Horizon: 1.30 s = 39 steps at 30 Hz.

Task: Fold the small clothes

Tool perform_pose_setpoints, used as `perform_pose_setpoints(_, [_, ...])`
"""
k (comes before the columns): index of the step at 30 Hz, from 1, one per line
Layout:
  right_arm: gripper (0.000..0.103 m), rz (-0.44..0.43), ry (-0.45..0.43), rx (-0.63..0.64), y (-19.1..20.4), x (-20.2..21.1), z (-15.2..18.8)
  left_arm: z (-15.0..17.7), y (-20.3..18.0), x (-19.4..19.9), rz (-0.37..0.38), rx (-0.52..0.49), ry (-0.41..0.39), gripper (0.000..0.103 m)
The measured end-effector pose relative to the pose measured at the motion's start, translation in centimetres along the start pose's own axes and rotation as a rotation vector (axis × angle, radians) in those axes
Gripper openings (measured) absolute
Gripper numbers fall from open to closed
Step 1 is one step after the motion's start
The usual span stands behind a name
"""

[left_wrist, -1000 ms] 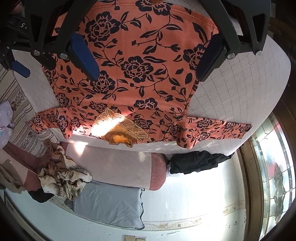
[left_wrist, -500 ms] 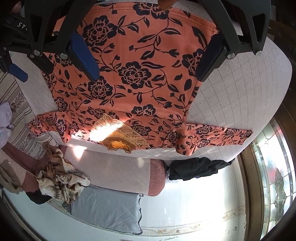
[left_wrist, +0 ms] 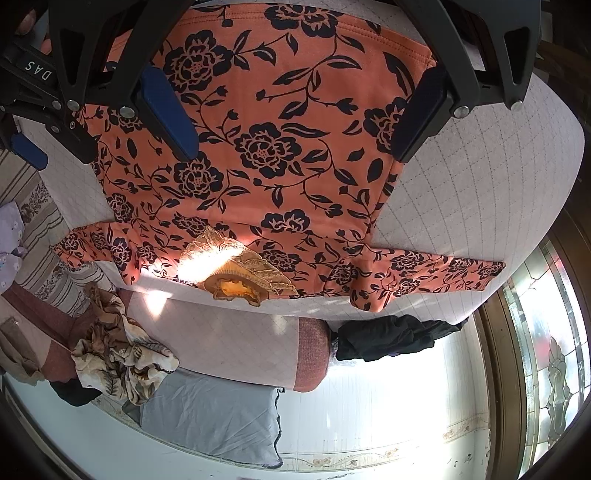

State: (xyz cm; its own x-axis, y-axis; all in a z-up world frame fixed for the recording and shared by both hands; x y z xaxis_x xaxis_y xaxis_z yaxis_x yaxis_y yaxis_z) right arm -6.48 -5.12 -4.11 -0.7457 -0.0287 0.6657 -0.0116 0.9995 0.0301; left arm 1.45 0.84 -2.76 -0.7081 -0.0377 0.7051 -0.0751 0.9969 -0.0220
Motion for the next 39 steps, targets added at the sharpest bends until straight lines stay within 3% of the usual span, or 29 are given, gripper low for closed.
perform_pose_setpoints(39, [0.103,0.011,0.007,0.011,0.65,-0.40,-0.40,0.09,-0.31,-0.43,0.008,0.003,0.012,0.103])
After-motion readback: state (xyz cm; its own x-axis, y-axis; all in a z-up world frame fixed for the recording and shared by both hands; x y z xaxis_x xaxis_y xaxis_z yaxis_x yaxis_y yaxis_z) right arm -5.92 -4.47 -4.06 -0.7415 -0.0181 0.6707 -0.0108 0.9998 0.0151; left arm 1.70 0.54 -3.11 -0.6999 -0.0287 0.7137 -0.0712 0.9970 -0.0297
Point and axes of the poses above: each gripper's, at about its wrist camera, not at the fingertips, and x roughly against the way its jaws point, y to its left, z to its underside, the point moved 2 cm from there along -x, roughly the way its jaws point, and after that the axes turned 3 degrees about -z, right-handed, at the moved point
